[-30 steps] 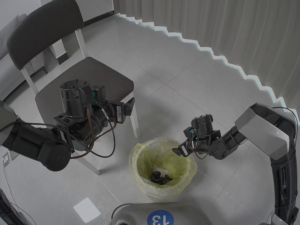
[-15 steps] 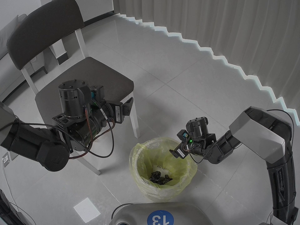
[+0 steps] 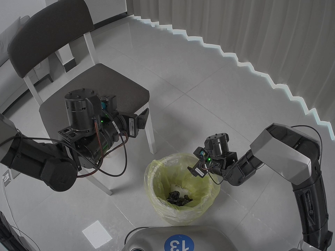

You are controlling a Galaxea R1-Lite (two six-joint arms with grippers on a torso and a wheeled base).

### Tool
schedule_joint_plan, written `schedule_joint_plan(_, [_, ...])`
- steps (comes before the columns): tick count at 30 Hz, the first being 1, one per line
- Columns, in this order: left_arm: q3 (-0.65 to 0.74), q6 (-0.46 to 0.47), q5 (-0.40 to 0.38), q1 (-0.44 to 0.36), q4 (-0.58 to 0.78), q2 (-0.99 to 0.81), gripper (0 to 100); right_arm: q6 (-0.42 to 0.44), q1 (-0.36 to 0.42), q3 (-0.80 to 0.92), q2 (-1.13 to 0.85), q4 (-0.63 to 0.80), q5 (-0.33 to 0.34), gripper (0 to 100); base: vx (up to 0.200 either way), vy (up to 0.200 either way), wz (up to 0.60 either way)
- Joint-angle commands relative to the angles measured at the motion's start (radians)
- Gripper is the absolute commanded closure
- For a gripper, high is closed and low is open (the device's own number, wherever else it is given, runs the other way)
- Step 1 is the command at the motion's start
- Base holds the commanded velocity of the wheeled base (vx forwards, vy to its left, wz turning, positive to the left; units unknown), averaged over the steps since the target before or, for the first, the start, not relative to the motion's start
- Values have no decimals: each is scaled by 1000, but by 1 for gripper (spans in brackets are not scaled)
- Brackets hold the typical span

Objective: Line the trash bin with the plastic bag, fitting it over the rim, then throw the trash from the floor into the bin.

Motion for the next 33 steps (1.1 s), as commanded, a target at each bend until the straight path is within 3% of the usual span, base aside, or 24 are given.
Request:
schedule_joint_plan(1, [0, 1, 1, -2, -3, 1, 0, 0, 7, -2, 5, 1, 0, 100, 0, 0, 0])
schedule_joint_plan(32, [11, 0, 1, 3, -5, -6, 0, 1, -14, -3, -47, 12, -3, 100, 0, 0, 0])
schedule_joint_plan(33, [11, 0, 1, 3, -5, -6, 0, 1, -11, 3, -53, 10, -3, 0, 0, 0, 0])
